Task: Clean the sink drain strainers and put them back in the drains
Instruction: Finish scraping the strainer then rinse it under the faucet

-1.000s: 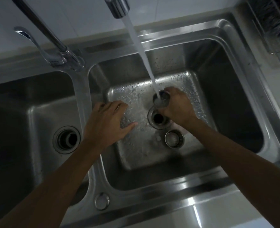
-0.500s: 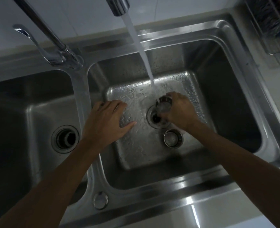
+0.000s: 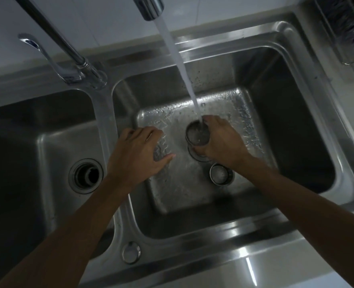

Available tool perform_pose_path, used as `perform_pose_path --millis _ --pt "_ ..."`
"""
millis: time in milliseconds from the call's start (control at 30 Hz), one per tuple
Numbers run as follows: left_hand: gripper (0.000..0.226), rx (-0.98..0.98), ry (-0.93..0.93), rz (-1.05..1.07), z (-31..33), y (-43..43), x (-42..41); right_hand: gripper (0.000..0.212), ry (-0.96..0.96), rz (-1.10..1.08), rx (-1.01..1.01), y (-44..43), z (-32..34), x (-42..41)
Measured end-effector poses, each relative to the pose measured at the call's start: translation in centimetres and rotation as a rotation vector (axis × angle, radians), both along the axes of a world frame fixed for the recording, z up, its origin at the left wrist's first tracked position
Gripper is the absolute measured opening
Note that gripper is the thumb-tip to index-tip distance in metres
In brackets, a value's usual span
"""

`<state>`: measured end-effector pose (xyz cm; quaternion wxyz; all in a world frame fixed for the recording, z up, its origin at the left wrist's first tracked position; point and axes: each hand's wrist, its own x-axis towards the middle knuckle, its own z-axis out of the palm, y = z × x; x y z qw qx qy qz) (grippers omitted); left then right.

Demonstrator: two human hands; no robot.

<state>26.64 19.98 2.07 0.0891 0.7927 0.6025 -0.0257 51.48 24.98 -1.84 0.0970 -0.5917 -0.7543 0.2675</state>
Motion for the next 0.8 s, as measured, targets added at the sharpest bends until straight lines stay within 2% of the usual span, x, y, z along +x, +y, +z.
perform_pose_path --millis 167,333,400,467,533,600,700,800 --pt "0.070 0.003 0.006 -0.002 -0.2 0.0 0.0 0.086 -0.117 -0.074 -0.004 1.7 0.7 2.9" --pt "0.071 -0.002 -0.009 -0.002 -0.5 0.1 -0.1 0.083 -0.015 -0.007 -0.017 0.1 0.7 -0.2" --pt "0.072 0.001 -0.010 0.001 -0.6 0.1 -0.2 0.078 0.056 -0.125 -0.118 -0.8 -0.2 0.7" --pt "0.071 0.009 -0.018 -0.001 -0.7 0.2 -0.3 0.066 0.286 -0.441 -0.370 -0.3 -0.6 1.9" --pt "0.072 0.022 -0.025 -0.006 -0.7 0.1 -0.2 0.053 0.720 -0.811 -0.702 0.5 -0.9 2.4" --pt "0.072 0.031 -0.023 -0.008 -0.7 0.0 -0.2 0.048 1.035 -1.059 -0.907 0.9 -1.4 2.1" --pt "0.074 0.027 -0.024 -0.009 -0.6 0.1 -0.2 0.051 1.278 -1.153 -1.090 0.7 -2.1 1.2" --pt "0.075 0.023 -0.025 -0.009 -0.6 0.1 -0.3 0.061 1.381 -1.133 -1.178 0.0 -2.2 0.5"
